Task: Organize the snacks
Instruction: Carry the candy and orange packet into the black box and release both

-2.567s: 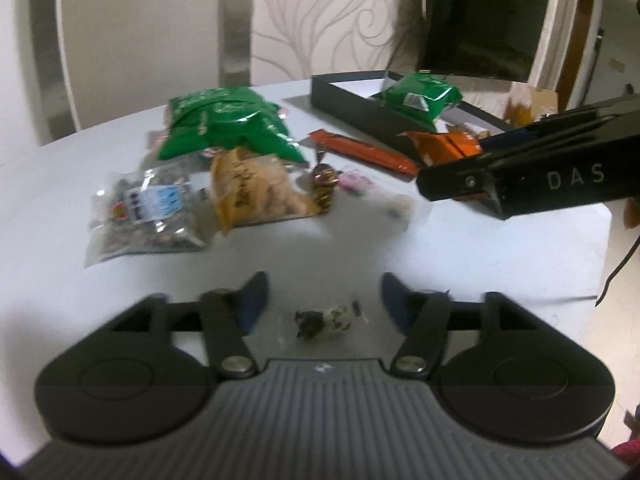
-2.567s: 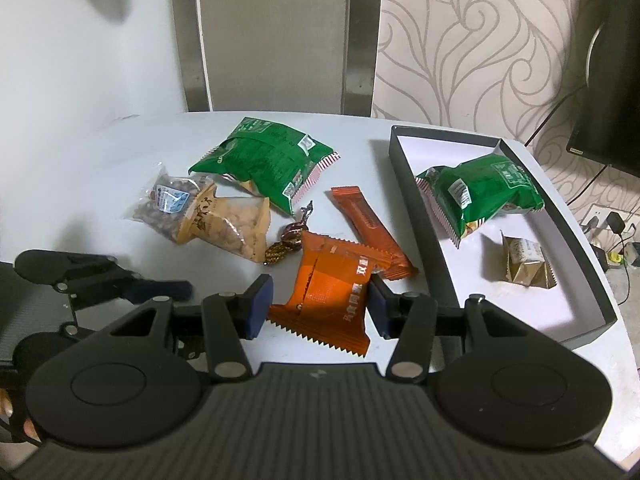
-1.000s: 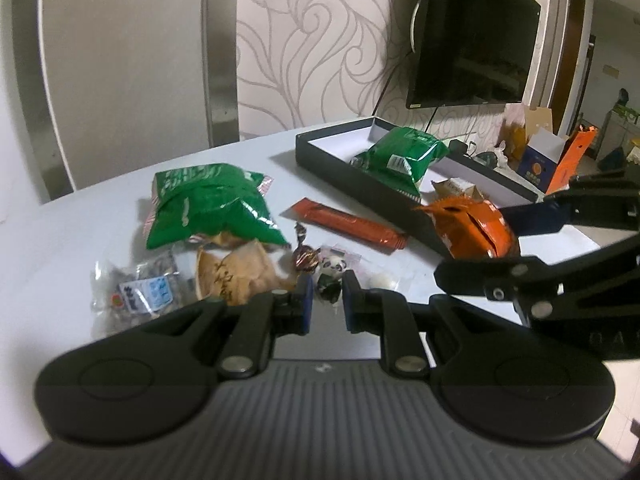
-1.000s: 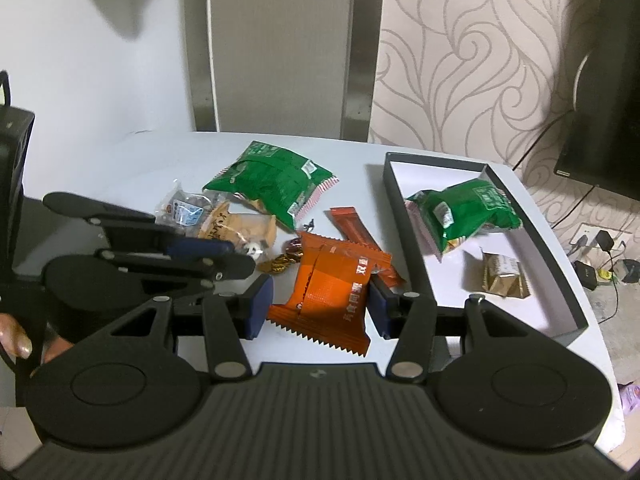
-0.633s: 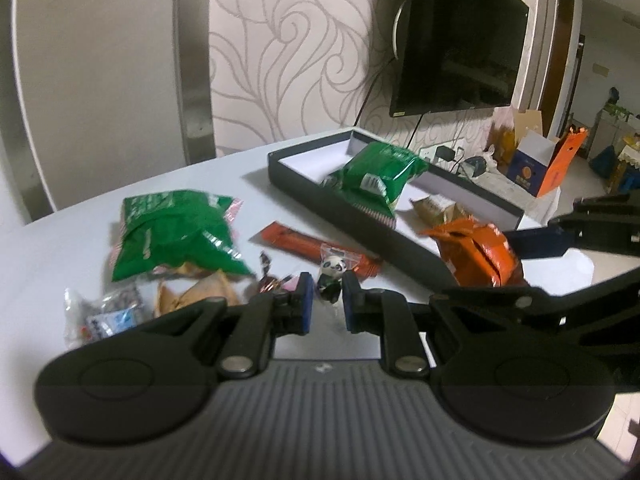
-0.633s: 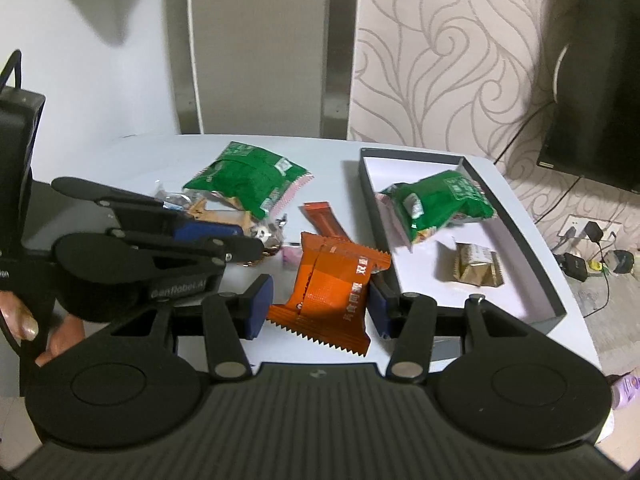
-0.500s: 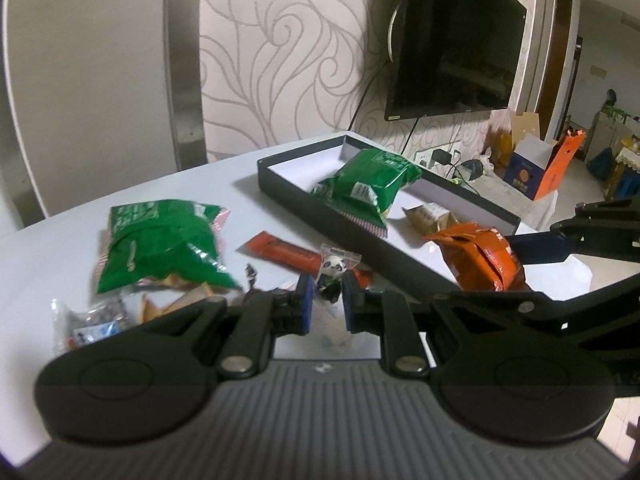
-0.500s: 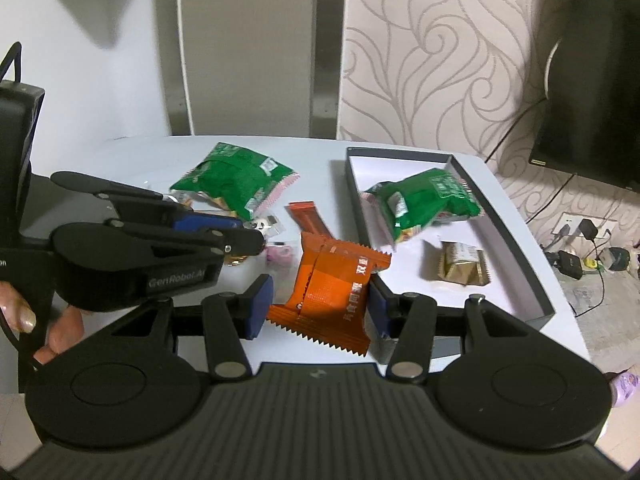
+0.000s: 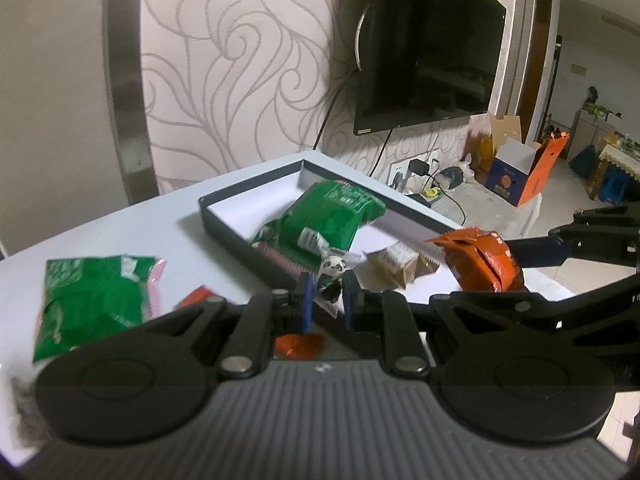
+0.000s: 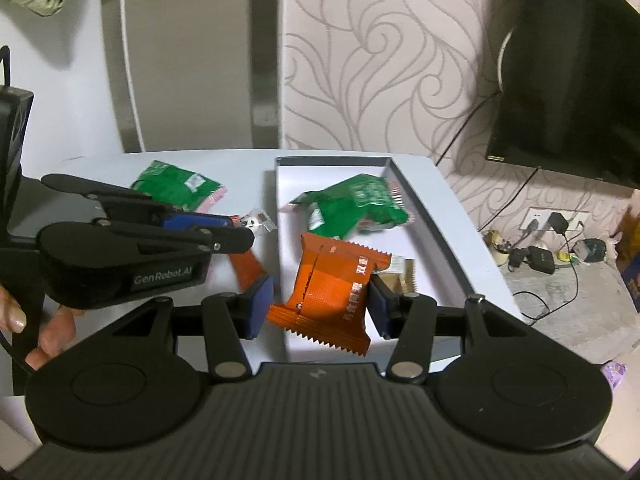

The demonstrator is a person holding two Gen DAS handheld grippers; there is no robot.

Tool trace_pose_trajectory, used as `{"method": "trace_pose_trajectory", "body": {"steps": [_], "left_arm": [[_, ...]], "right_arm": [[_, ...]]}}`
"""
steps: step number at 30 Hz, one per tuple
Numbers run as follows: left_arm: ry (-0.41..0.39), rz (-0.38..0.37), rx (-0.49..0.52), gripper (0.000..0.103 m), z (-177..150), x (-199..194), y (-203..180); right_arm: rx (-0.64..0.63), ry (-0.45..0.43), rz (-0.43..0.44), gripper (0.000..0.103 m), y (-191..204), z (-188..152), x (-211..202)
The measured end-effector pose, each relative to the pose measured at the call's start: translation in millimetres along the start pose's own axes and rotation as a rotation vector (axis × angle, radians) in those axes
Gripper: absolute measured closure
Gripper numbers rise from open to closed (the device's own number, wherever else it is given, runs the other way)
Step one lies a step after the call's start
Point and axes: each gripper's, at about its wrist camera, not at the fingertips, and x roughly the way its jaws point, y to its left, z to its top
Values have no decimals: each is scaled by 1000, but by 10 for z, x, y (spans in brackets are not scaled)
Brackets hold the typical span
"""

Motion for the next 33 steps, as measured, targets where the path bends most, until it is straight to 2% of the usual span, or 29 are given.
{"method": "trace_pose_trajectory", "body": {"steps": [11,22,33], "left_arm": [[36,-40,2,84,109,516,-185],[66,28,-6,84,233,940,-124],[80,63,-5,78,235,954,-148]], "right_arm": [[-13,39,-14,46,-404,69,360],[-47,95,26,46,-578,59,722],[-51,127,41,46,-622,41,897]]}}
